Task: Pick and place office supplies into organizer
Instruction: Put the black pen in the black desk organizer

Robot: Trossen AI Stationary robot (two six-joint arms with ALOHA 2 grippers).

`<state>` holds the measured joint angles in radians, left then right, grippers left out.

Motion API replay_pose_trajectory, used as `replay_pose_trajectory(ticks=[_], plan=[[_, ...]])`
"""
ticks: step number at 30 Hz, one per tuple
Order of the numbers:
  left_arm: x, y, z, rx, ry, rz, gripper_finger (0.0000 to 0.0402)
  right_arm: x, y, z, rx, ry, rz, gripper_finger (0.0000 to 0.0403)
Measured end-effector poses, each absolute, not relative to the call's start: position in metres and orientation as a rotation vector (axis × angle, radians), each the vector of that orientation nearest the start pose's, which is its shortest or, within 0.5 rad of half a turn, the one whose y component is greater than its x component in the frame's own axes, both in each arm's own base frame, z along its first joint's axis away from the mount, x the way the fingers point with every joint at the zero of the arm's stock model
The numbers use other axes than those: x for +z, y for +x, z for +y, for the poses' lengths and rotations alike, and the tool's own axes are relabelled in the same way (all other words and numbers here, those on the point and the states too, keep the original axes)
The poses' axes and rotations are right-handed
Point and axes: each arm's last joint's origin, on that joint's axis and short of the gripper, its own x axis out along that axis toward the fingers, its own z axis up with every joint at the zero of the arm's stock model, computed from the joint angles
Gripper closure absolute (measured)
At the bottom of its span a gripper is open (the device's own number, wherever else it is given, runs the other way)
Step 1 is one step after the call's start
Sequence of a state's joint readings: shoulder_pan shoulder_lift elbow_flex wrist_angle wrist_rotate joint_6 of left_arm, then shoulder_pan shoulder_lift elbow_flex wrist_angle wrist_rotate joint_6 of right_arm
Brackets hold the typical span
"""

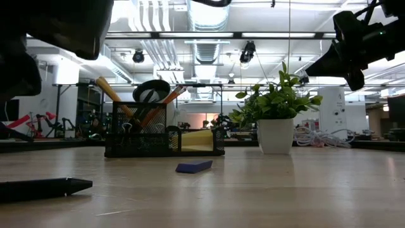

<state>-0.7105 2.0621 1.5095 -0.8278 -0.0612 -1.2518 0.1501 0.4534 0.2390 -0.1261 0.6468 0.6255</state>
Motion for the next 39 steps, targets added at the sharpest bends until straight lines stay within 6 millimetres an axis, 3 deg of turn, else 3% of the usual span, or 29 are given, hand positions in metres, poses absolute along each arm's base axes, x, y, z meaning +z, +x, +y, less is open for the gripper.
replay_pose_trajectory(ticks=[9, 20, 33, 39], plan=[[0.161, 0.306, -0.260, 0.325, -0.512, 1.372, 0.0271, 0.195, 0.122, 0.001, -0.571, 0.474, 0.151, 0.0390], [0.159, 0.305, -0.259, 0.321, -0.505, 1.381, 0.0387, 0.195, 0.122, 0.001, -0.571, 0.474, 0.152, 0.0390], [0.160, 0.305, -0.260, 0.309, -0.512, 1.382, 0.0392, 0.195, 0.122, 0.001, -0.571, 0.474, 0.152, 0.0390], [0.170, 0.303, -0.258, 0.268, -0.513, 1.374, 0.0394, 0.195, 0.122, 0.001, -0.570, 0.474, 0.151, 0.0390]])
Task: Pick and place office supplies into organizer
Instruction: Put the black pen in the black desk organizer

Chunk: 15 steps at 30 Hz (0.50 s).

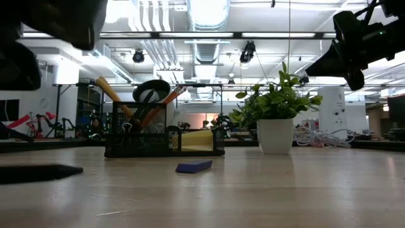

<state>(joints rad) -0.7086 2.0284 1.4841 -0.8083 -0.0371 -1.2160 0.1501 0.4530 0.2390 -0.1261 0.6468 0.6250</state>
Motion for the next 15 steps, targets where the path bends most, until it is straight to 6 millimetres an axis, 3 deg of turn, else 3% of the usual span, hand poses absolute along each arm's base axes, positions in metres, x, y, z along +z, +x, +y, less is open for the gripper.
replay_pose_trajectory(ticks=[15], plan=[[0.189, 0.307, -0.249, 0.265, -0.507, 1.294, 0.0394, 0.195, 0.122, 0.001, -0.570, 0.466, 0.154, 0.0390]])
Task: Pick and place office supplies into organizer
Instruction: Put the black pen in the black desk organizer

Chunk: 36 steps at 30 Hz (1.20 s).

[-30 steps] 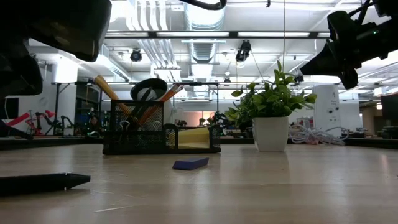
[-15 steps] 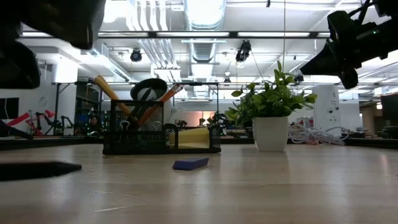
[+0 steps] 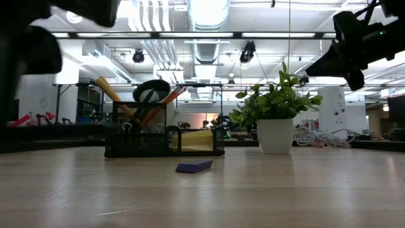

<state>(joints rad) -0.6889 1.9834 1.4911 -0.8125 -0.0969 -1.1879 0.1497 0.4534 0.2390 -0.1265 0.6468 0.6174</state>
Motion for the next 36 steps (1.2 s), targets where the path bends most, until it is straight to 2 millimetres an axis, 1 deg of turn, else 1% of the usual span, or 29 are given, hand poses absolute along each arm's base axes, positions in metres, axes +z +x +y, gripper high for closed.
replay_pose_trajectory(ticks=[6, 11, 18, 28, 36], plan=[[0.205, 0.311, -0.235, 0.299, -0.479, 1.184, 0.0394, 0.195, 0.122, 0.001, -0.570, 0.467, 0.153, 0.0390], [0.217, 0.317, -0.219, 0.304, -0.447, 1.128, 0.0394, 0.195, 0.122, 0.001, -0.569, 0.470, 0.152, 0.0390], [0.231, 0.324, -0.199, 0.325, -0.401, 1.055, 0.0394, 0.195, 0.122, 0.001, -0.569, 0.471, 0.152, 0.0390], [0.245, 0.333, -0.176, 0.351, -0.341, 0.976, 0.0394, 0.195, 0.122, 0.001, -0.569, 0.471, 0.151, 0.0390], [0.261, 0.342, -0.156, 0.374, -0.305, 0.865, 0.0393, 0.195, 0.122, 0.001, -0.569, 0.471, 0.151, 0.0390]])
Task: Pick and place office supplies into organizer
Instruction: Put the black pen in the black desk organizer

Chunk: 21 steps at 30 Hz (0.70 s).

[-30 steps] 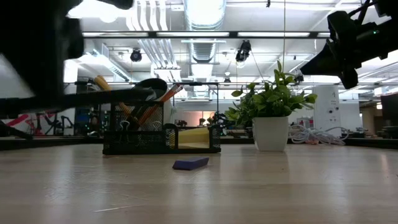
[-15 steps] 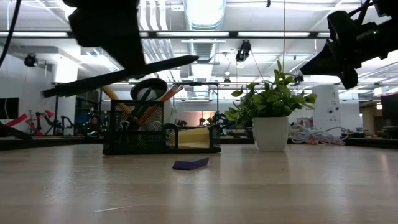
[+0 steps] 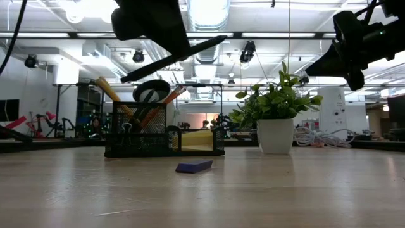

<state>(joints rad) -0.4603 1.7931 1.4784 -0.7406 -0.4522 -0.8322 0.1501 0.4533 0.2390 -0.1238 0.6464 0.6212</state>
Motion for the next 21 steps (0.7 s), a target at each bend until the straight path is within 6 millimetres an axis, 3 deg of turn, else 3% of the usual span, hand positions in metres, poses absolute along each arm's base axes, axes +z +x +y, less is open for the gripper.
replay_pose_trajectory(ticks=[21], plan=[[0.271, 0.369, -0.102, 0.414, -0.191, 0.766, 0.0389, 0.196, 0.122, 0.001, -0.570, 0.476, 0.148, 0.0390]])
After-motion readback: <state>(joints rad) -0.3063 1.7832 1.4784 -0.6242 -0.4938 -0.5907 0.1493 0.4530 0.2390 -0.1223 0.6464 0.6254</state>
